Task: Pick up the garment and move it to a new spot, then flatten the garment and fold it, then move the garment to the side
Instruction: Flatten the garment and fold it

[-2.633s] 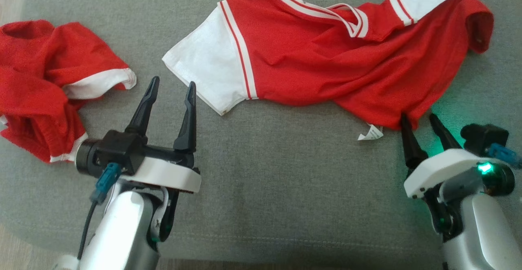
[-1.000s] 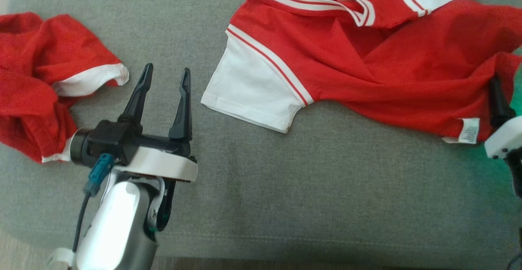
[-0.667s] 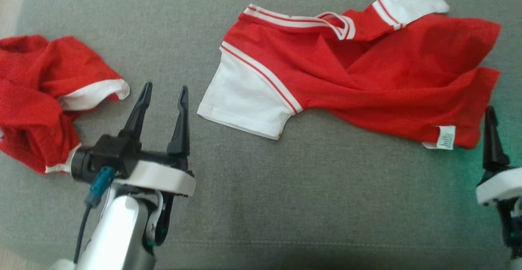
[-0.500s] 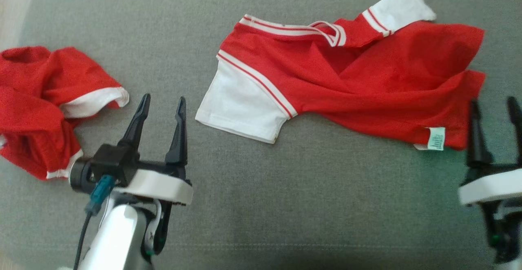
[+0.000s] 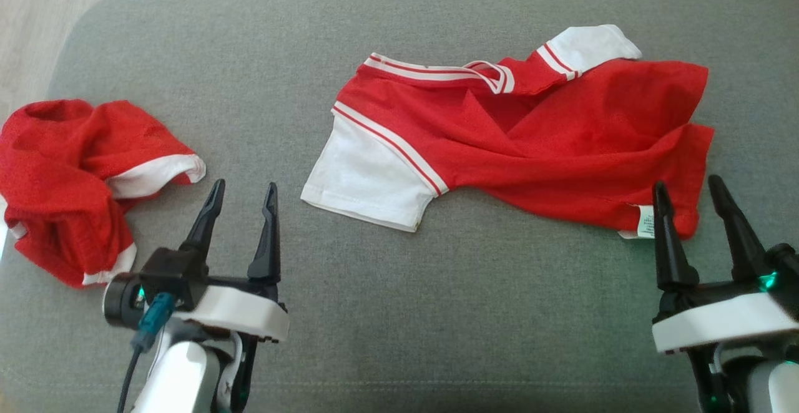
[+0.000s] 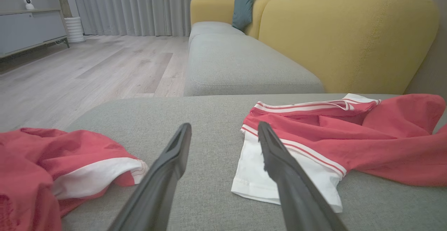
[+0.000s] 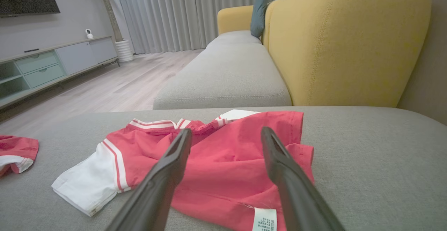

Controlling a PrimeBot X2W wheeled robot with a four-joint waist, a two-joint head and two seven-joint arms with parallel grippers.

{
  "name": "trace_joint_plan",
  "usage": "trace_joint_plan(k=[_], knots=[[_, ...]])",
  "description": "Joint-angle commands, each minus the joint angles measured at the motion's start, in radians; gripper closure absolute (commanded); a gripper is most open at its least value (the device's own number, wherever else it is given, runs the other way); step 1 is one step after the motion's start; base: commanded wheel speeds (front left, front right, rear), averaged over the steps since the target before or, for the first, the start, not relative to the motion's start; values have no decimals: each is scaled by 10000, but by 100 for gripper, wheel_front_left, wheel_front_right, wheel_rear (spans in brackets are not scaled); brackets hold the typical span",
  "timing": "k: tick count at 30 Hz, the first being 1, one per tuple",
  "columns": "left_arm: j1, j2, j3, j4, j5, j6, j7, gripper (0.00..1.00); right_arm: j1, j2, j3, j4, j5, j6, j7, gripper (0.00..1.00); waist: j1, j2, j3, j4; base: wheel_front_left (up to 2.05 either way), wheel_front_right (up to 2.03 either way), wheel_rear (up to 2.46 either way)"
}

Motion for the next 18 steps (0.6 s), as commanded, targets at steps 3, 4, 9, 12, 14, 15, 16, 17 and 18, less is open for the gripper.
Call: trace_joint_plan(k=[3, 4, 9, 12, 14, 15, 16, 17, 18], knots=[[-230, 226, 332, -423, -56, 88, 23, 0, -70, -17, 203, -452, -47, 71, 25, 0, 1, -1, 4, 2, 0, 0, 0], [-233, 234, 327, -435, -57, 98, 33, 0, -65, -5, 201, -461, -49, 71, 37, 0, 1, -1, 8, 3, 0, 0, 0], [-375, 291, 204, -392, -73, 4, 197, 0, -110, 39, 254, -418, 4, 71, 79, 0, 1, -1, 80, -17, 0, 0, 0], [-807, 256, -64, -103, -173, -335, 578, 0, -201, 46, 290, -349, 40, 71, 103, 0, 1, -1, 284, -73, 0, 0, 0], [-1251, 207, -231, 301, -275, -578, 1005, 0, -262, 47, 355, -317, 46, 71, 136, 0, 1, -1, 456, -157, 0, 0, 0], [-1498, 158, -291, 568, -380, -717, 1238, 0, -295, 48, 389, -302, 50, 71, 146, 0, 1, -1, 537, -210, 0, 0, 0], [-1498, 158, -291, 568, -380, -717, 1238, 0, -295, 48, 389, -302, 50, 71, 146, 0, 1, -1, 537, -210, 0, 0, 0], [-1748, 118, -340, 885, -483, -841, 1512, 0, -330, 49, 419, -291, 57, 71, 141, 0, 1, -1, 624, -265, 0, 0, 0], [-2010, 97, -381, 1223, -554, -951, 1758, 0, -359, 53, 426, -271, 65, 71, 145, 0, 1, -1, 712, -321, 0, 0, 0]])
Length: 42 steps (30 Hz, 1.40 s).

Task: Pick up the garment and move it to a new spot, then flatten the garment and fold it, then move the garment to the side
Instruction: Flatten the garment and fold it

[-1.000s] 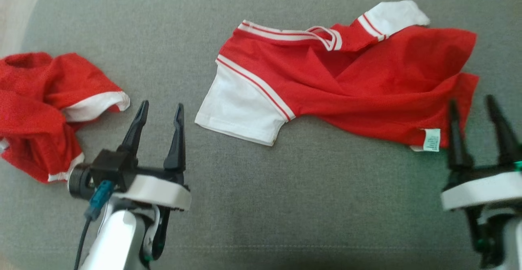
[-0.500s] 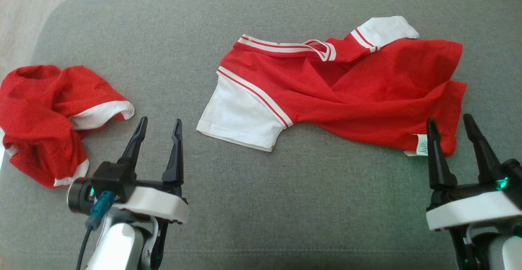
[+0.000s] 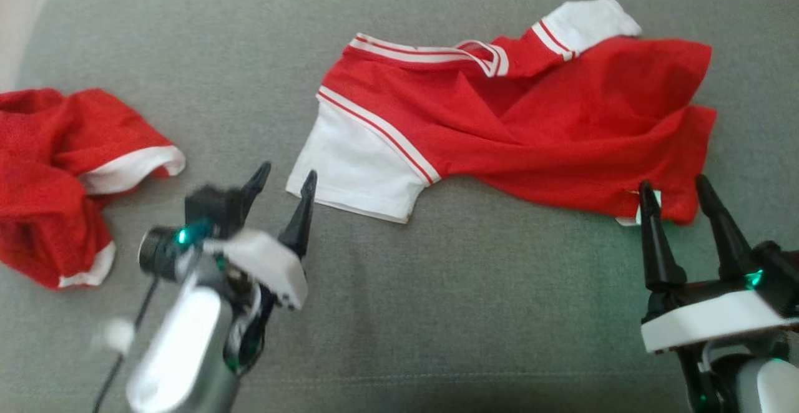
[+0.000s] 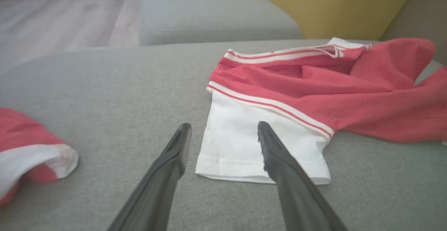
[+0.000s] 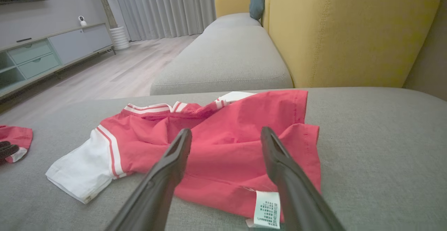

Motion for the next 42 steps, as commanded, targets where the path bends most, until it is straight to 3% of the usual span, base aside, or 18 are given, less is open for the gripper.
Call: trace_joint_plan(k=[1, 8, 13, 16, 20, 28, 34, 42], knots=[[-680, 112, 307, 47, -110, -81, 207, 0, -328, 7, 256, -295, 70, 71, 31, 0, 0, -1, 202, -185, 0, 0, 0], [-1845, 42, 350, 2336, -641, -372, 1762, 0, -409, 55, 265, -80, 170, 71, -16, 0, 0, -1, 520, -428, 0, 0, 0], [-2195, 43, 250, 3186, -792, -515, 2365, 4, -453, 75, 211, 25, 191, 71, 8, 0, 0, -1, 586, -469, 0, 0, 0], [-2317, 88, 129, 3398, -735, -581, 2391, 100, -475, 60, 144, 102, 223, 71, 84, 0, 0, -1, 591, -467, 0, 0, 0], [-2394, 157, 9, 3479, -668, -625, 2331, 100, -480, -91, -185, 336, 325, 71, 470, 0, 0, -1, 622, -502, 0, 0, 0], [-2560, 343, -67, 2994, -490, -458, 2032, 100, -959, -1043, -1327, 1261, 617, 71, 1739, 0, 0, -1, 1042, -515, 0, 0, 0], [-2702, 359, -166, 2437, -440, -392, 1921, 100, -2054, -1646, -982, 2283, 944, 71, 2680, 0, 0, -1, 1588, -373, 0, 0, 0], [-2678, 443, -297, 1990, -377, -324, 1841, 100, -2617, -1904, -538, 3187, 1210, 71, 3729, 0, 0, -1, 1830, -248, 0, 0, 0]])
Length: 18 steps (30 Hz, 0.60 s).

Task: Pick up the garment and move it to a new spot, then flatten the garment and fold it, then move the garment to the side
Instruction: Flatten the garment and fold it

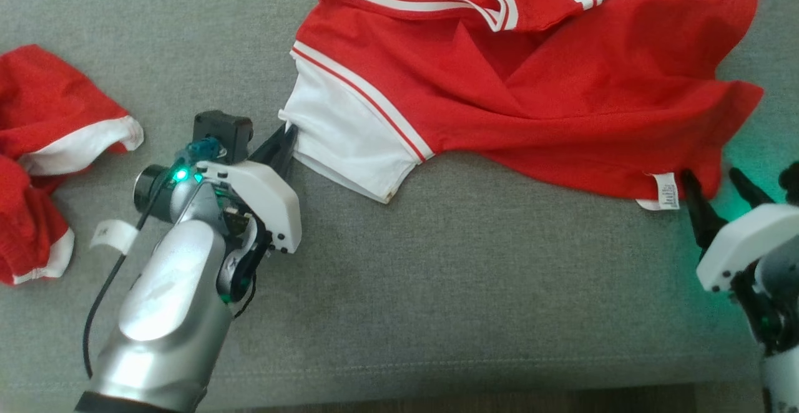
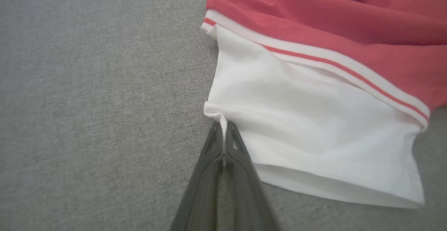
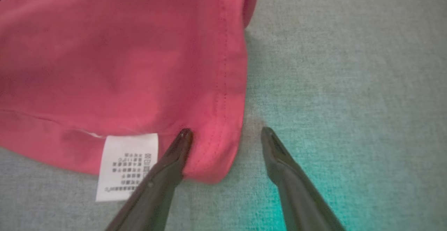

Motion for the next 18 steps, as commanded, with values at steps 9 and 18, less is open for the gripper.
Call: trace_joint_plan(k=[9, 18], knots=[[257, 353, 452, -877, -46, 303, -683, 100, 125, -15, -142, -482, 392, 69, 172, 100, 0, 0, -222, 51, 0, 0, 0], [739, 930, 1039, -3995, 227, 1104, -1433, 100, 811, 212, -556, -3320, 365, 69, -1169, 100, 0, 0, -1510, 93, 0, 0, 0]])
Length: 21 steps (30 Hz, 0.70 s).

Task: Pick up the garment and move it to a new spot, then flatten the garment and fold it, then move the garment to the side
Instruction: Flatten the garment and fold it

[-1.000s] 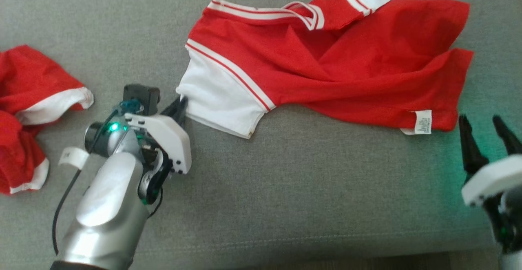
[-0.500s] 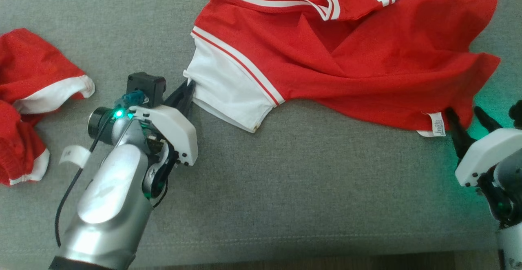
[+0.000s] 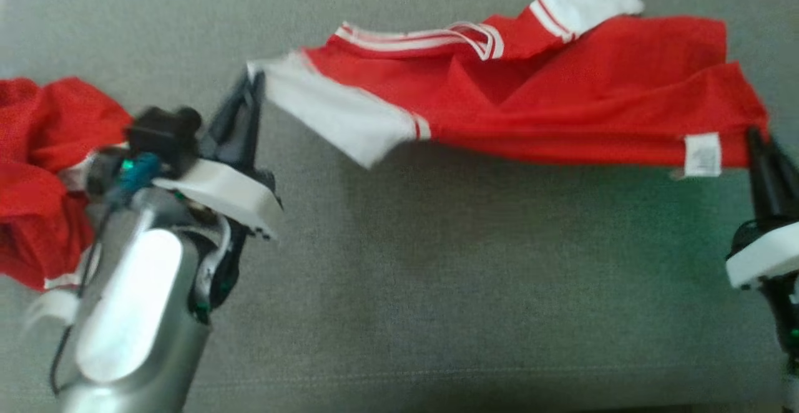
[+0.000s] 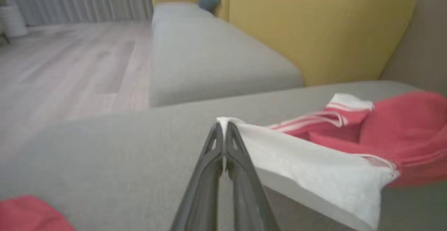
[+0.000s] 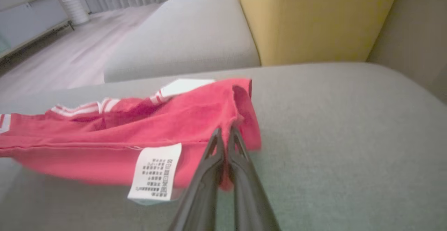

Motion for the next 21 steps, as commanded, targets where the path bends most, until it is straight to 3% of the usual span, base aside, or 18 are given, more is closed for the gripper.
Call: trace_joint_plan(k=[1, 9, 21], knots=[[-353, 395, 520, -872, 121, 152, -137, 100, -60, -193, 67, -711, 58, 65, -167, 100, 0, 0, -509, 51, 0, 0, 0], [-1280, 688, 965, -3118, 457, 518, -80, 100, -786, -612, -301, -2534, 231, 65, -356, 100, 0, 0, -1714, 154, 0, 0, 0], [-2555, 854, 1156, -4026, 518, 615, 627, 100, -2021, -1186, -1064, -3483, 836, 65, 512, 100, 0, 0, -2520, 237, 0, 0, 0]])
